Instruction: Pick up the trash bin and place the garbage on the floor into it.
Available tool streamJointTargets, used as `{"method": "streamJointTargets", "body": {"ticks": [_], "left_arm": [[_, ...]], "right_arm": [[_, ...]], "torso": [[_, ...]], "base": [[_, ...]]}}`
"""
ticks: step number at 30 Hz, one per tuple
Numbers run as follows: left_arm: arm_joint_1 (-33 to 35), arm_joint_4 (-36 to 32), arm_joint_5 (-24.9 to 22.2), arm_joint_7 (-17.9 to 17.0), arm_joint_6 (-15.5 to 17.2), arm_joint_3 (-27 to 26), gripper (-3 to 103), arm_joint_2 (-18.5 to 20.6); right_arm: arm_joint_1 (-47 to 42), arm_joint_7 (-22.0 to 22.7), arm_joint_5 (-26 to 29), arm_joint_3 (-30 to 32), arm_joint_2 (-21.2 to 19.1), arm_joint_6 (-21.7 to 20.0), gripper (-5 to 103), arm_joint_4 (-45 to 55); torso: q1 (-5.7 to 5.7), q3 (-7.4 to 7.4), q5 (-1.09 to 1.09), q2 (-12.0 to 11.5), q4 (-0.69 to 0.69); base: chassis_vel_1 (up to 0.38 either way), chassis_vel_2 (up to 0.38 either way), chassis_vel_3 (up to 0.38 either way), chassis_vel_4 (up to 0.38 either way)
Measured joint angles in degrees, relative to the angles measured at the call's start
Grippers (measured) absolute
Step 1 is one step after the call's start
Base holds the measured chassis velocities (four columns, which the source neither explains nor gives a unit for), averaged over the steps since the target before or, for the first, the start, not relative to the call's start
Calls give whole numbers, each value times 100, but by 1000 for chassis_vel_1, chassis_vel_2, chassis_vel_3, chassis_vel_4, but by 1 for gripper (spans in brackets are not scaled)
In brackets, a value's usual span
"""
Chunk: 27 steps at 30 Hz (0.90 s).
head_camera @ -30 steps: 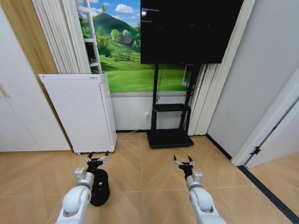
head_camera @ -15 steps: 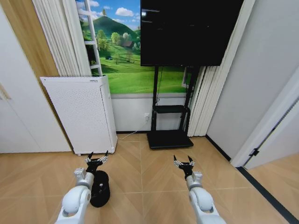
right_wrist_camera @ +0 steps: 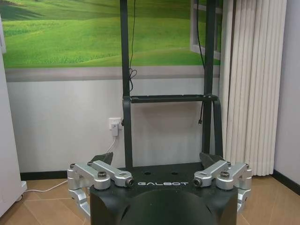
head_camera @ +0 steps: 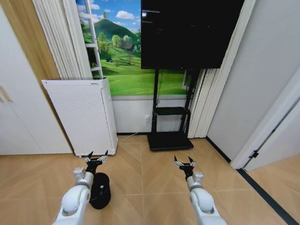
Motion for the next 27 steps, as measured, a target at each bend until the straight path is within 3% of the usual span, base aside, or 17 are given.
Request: {"method": "streamJointTargets", "body": {"ticks": [27], "left_arm": [[-18,60,7,61,-49,-69,100,-26]], "right_arm": [[0,-2,0,0,0,7,100,0]], "torso": [[255,372,0,627,0]], "base": [[0,0,0,0]]}}
